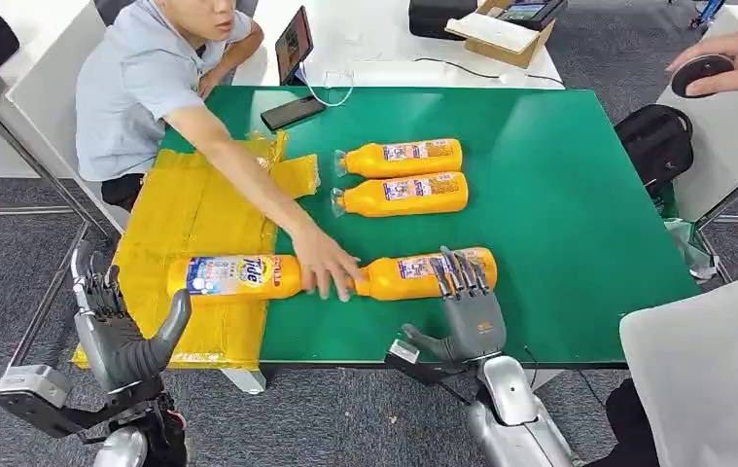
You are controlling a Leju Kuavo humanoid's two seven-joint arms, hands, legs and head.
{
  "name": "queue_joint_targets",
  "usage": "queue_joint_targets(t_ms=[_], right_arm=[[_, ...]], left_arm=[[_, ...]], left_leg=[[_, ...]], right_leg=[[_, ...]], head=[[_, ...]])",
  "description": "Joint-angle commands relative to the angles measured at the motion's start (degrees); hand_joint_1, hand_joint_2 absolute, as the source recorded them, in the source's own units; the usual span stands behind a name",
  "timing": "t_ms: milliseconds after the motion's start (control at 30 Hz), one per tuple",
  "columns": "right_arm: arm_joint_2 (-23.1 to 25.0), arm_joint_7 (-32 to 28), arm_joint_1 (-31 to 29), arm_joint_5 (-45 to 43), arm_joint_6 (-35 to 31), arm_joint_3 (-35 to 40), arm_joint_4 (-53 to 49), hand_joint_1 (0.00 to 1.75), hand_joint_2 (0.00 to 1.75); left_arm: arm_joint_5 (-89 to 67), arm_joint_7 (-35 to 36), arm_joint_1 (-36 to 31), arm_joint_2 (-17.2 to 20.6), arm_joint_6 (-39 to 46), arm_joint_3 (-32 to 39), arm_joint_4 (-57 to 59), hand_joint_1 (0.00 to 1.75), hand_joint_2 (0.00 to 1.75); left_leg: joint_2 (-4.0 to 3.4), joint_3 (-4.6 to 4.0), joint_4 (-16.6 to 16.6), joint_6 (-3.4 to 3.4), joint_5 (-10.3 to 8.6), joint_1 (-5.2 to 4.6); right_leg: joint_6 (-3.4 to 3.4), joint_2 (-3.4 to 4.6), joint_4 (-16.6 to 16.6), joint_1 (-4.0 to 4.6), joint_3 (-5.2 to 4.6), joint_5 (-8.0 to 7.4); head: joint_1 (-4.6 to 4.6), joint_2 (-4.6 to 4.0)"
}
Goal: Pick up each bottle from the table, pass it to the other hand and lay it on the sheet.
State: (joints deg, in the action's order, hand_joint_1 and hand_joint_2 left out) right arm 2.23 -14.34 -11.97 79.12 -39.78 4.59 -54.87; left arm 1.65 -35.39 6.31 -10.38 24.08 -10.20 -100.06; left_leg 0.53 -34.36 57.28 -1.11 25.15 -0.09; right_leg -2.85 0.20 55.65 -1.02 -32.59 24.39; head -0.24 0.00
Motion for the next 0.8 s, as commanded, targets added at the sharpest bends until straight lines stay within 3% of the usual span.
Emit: queue_joint_targets(t_ms=[33,100,300,367,500,800], right_arm=[[-2.7,2.2,-8.1,-0.1,-0.2,-3.5,15.9,0.0,1.75],[-3.4,3.0,-10.7,-0.2,-0.2,-3.3,20.4,0.0,1.75],[-3.4,3.0,-10.7,-0.2,-0.2,-3.3,20.4,0.0,1.75],[-3.8,3.7,-14.0,-0.4,-0.2,-2.3,26.1,0.0,1.75],[-3.8,3.6,-14.6,-0.7,-0.2,-2.2,26.9,0.0,1.75],[-2.0,5.5,-22.1,1.6,0.3,1.6,36.4,0.0,1.75]], left_arm=[[-2.5,1.5,-3.4,1.7,4.6,-6.5,6.4,0.0,1.75],[-2.4,1.7,-4.1,1.8,4.6,-7.4,7.3,0.0,1.75],[-2.4,1.7,-4.1,1.8,4.6,-7.4,7.3,0.0,1.75],[-2.4,2.2,-5.1,2.1,4.4,-8.2,8.4,0.0,1.75],[-2.3,2.2,-5.4,2.0,4.4,-8.4,8.8,0.0,1.75],[-2.1,3.0,-10.1,1.4,4.1,-11.2,14.0,0.0,1.75]], left_leg=[[0.03,0.11,-0.1,0.03,-0.02,0.0],[0.0,0.1,0.0,0.03,-0.03,0.0],[-0.06,0.21,0.0,0.07,0.03,0.02],[-0.05,0.15,0.0,0.06,0.02,0.02],[-0.04,0.13,0.0,0.04,0.0,0.02],[-0.1,0.14,0.0,0.05,-0.02,0.03]], right_leg=[[0.06,-0.06,0.0,0.01,0.12,0.0],[0.06,-0.03,0.0,0.01,0.11,-0.03],[0.11,-0.01,0.0,0.03,0.22,0.03],[0.09,-0.01,0.0,0.04,0.16,0.01],[0.07,-0.01,0.0,0.03,0.14,-0.01],[0.09,0.04,0.0,0.04,0.16,-0.04]], head=[[0.0,0.0],[0.0,0.0],[0.0,0.0],[0.0,0.0],[0.0,0.0],[0.02,0.0]])
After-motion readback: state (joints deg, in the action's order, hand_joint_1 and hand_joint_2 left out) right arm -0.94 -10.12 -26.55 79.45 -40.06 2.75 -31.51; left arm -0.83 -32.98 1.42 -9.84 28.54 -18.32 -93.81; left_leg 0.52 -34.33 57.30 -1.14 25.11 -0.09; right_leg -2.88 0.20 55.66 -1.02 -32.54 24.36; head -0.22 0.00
